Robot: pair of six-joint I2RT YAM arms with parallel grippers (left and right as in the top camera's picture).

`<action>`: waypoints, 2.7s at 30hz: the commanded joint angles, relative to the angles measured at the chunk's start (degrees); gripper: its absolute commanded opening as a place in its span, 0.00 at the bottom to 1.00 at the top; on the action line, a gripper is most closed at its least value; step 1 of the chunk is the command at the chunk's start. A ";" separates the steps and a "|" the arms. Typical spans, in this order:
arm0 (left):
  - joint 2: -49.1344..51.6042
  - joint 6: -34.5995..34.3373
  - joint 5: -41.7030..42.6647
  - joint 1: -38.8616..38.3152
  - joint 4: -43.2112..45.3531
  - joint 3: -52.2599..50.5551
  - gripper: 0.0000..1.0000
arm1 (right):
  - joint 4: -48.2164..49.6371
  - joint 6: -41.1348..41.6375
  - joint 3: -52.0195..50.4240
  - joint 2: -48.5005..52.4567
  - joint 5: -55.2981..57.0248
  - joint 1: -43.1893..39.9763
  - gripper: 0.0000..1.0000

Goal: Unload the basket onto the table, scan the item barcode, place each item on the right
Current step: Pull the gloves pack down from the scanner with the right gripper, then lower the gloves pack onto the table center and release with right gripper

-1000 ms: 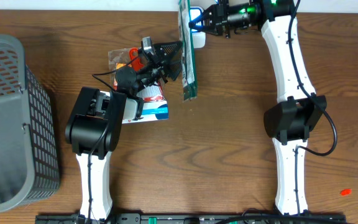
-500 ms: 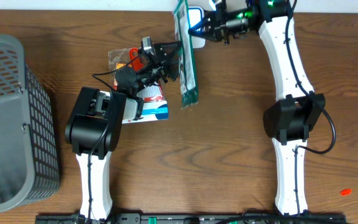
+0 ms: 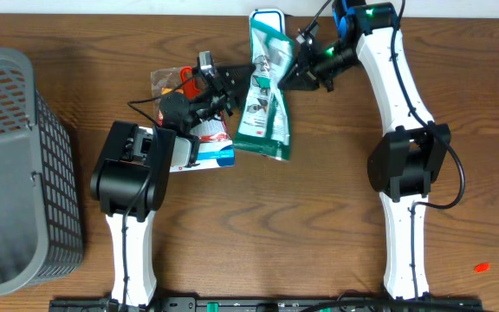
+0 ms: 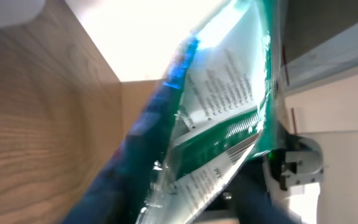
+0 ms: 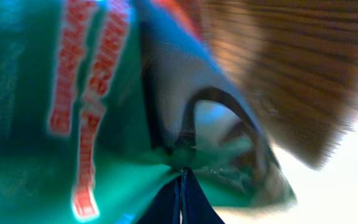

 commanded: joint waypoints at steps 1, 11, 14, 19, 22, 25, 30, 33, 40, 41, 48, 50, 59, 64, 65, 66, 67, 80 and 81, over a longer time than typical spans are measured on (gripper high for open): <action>-0.46 3.65 5.20 -0.09 0.87 0.42 0.11 | -0.22 -3.30 -0.31 0.15 5.73 -0.66 0.01; -0.46 5.53 9.16 -0.09 0.85 0.42 0.08 | -0.24 -3.30 -0.33 0.15 5.77 -1.38 0.01; -0.46 5.55 9.90 -0.09 0.85 0.42 0.08 | -0.28 -3.28 -0.33 0.15 6.75 -1.60 0.01; -0.44 6.60 11.37 0.22 0.83 0.42 0.08 | -2.16 -3.41 -0.33 0.15 12.50 -2.62 0.11; -0.44 6.58 12.61 0.87 0.85 0.42 0.07 | -3.50 -5.20 -0.33 0.15 12.96 -3.39 0.14; -0.44 6.58 13.44 1.64 0.85 0.42 0.08 | -4.50 -7.13 -0.33 0.15 13.03 -4.00 0.23; -0.44 6.56 15.04 3.06 0.87 0.42 0.08 | -5.01 -8.26 -0.33 0.15 13.62 -4.83 0.24; -0.44 6.51 15.80 3.98 0.87 0.42 0.08 | -5.05 -9.51 -0.33 0.15 13.60 -4.96 0.26; -0.44 6.32 15.80 4.92 0.87 0.42 0.07 | -7.61 -16.15 -0.33 0.15 13.62 -5.09 0.55; -0.44 6.32 15.80 4.92 0.87 0.42 0.07 | -7.89 -16.15 -0.33 0.15 13.60 -5.14 0.57; -0.46 4.15 15.78 5.09 0.87 0.42 0.08 | -9.86 -19.15 -0.33 0.15 10.10 -5.22 0.66; -0.46 3.96 15.78 5.25 0.87 0.42 0.07 | -9.77 -19.39 -0.35 0.15 10.19 -5.40 0.69; -3.50 1.25 15.52 6.10 0.85 2.75 0.07 | -4.83 -19.34 -4.59 0.17 13.49 -8.41 0.82; -4.83 1.70 16.79 7.93 0.83 3.17 0.08 | -2.95 -19.34 -11.89 0.17 13.25 -12.59 0.91; -4.83 2.38 17.79 8.13 0.35 3.17 0.09 | -2.95 -19.37 -13.11 0.17 12.85 -13.11 0.92; -4.83 3.28 19.37 8.22 -0.76 3.15 0.12 | -2.91 -19.39 -14.88 0.15 12.02 -13.68 0.93; -4.83 3.93 20.94 8.24 -1.70 3.15 0.17 | -2.93 -19.37 -16.17 0.15 11.10 -14.03 0.92; -4.83 35.52 29.27 10.38 -40.94 3.10 0.49 | 2.71 -23.26 -30.05 0.17 -15.89 -10.56 0.81; -4.83 38.86 28.98 10.75 -45.81 3.10 0.50 | 5.70 -21.05 -32.24 0.15 -16.83 -9.88 0.82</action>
